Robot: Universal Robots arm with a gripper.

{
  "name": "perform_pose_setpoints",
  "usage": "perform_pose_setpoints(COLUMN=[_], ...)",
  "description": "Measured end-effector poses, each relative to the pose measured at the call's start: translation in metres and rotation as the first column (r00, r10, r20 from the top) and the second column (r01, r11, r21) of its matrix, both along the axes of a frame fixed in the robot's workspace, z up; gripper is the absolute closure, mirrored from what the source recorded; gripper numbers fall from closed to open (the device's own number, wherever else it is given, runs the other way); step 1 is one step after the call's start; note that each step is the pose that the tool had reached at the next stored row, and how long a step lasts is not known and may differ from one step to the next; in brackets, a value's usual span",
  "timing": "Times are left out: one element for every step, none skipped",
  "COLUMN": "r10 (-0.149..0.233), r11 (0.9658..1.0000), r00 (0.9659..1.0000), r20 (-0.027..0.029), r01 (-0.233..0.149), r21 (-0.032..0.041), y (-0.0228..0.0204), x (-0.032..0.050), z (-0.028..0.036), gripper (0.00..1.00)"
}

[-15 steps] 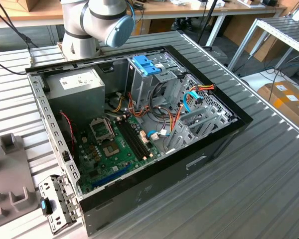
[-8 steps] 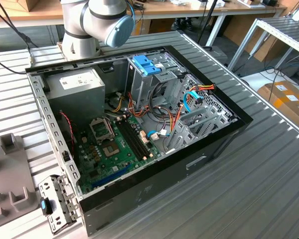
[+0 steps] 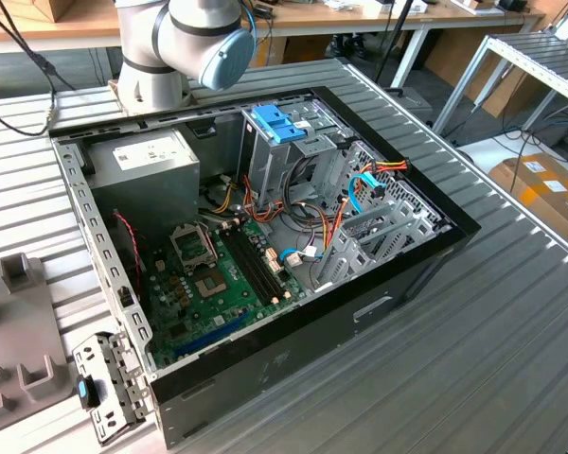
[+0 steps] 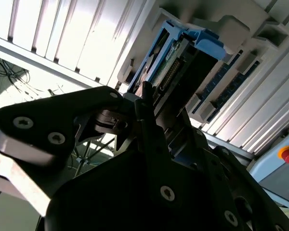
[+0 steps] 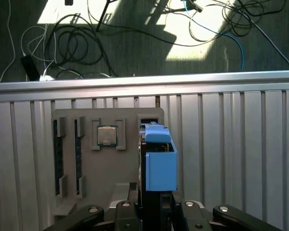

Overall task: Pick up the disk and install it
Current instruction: 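Pick up the disk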

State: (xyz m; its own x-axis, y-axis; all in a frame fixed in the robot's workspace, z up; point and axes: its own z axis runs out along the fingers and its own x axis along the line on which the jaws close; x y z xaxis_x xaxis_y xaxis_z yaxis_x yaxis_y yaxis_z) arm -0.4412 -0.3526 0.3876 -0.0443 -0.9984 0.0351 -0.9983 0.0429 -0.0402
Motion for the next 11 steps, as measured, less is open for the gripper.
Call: perform_pose_setpoints(r10=[0.0, 0.0, 0.0, 0.0, 0.0, 0.0, 0.0, 0.0, 0.0, 0.0, 0.0], r11=[1.0, 1.0, 1.0, 1.0, 1.0, 1.0, 1.0, 1.0, 1.0, 1.0, 1.0], r00=[1.0, 1.0, 1.0, 1.0, 1.0, 1.0, 1.0, 1.0, 1.0, 1.0, 1.0], r20=[0.0001, 0.0001, 0.0004, 0.0008, 0.0012, 0.0016, 0.0021, 0.0027, 0.0033, 0.004, 0.0047], r01=[0.0, 0.0, 0.0, 0.0, 0.0, 0.0, 0.0, 0.0, 0.0, 0.0, 0.0], r21=[0.0, 0.0, -0.0001, -0.0002, -0.0002, -0.0002, -0.0002, -0.0003, -0.0004, -0.0005, -0.0007], y=[0.0001, 0.0001, 0.0001, 0.0001, 0.0002, 0.0002, 0.0002, 0.0002, 0.0003, 0.0003, 0.0004], x=[0.0, 0.0, 0.0, 0.0, 0.0, 0.0, 0.0, 0.0, 0.0, 0.0, 0.0], z=[0.0051, 0.0087, 0.0172, 0.0256, 0.0296, 0.0333, 0.0385, 0.043, 0.0483, 0.0531, 0.0576], gripper=[0.65, 0.65, 0.65, 0.65, 0.65, 0.65, 0.65, 0.65, 0.65, 0.65, 0.65])
